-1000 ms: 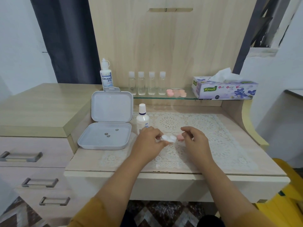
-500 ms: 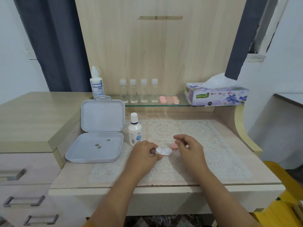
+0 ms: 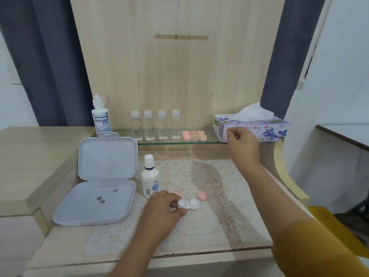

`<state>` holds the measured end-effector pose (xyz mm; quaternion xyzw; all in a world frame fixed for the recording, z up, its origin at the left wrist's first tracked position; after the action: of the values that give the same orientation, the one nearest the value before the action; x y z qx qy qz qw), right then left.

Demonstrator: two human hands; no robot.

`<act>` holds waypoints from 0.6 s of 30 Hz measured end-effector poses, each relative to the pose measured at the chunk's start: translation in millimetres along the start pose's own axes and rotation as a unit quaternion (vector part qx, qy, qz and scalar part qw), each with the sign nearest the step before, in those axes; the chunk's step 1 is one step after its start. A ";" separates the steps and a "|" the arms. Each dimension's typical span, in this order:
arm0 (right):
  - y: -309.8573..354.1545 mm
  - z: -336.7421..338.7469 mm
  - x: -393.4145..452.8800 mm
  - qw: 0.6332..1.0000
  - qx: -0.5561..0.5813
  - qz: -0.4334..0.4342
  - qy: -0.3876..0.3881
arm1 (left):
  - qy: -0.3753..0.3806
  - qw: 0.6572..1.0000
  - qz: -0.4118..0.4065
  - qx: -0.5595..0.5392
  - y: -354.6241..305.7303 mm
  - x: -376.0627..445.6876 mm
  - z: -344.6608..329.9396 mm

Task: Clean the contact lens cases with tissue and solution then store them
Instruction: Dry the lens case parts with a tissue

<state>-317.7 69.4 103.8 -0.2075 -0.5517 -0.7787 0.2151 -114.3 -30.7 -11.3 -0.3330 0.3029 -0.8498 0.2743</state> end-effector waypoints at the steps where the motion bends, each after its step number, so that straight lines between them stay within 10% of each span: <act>1: 2.4 -2.6 12.1 0.999 -0.023 0.019 -0.024 | 0.000 1.000 -0.004 0.002 -0.2 -0.2 -0.2; 8: -6.8 -18.4 78.8 0.961 -0.266 0.059 -0.054 | -0.007 0.999 -0.029 0.019 1.8 0.0 -1.4; 18: -16.9 -24.8 120.0 0.954 -0.299 0.015 0.021 | -0.005 1.000 -0.026 0.013 0.9 1.0 -1.6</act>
<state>-427.9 38.2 150.5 -0.2538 -0.2859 -0.9089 0.1664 -115.8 -31.4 -12.5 -0.3417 0.2821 -0.8586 0.2579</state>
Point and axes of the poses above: each hand's wrist, its own x-axis towards the middle knuckle, its own z-axis out of the back of the hand, y = z × x, the point moved 2 cm from there along x, towards the middle knuckle, and after that the axes turned 9 degrees about -y, right-handed, at the moved point
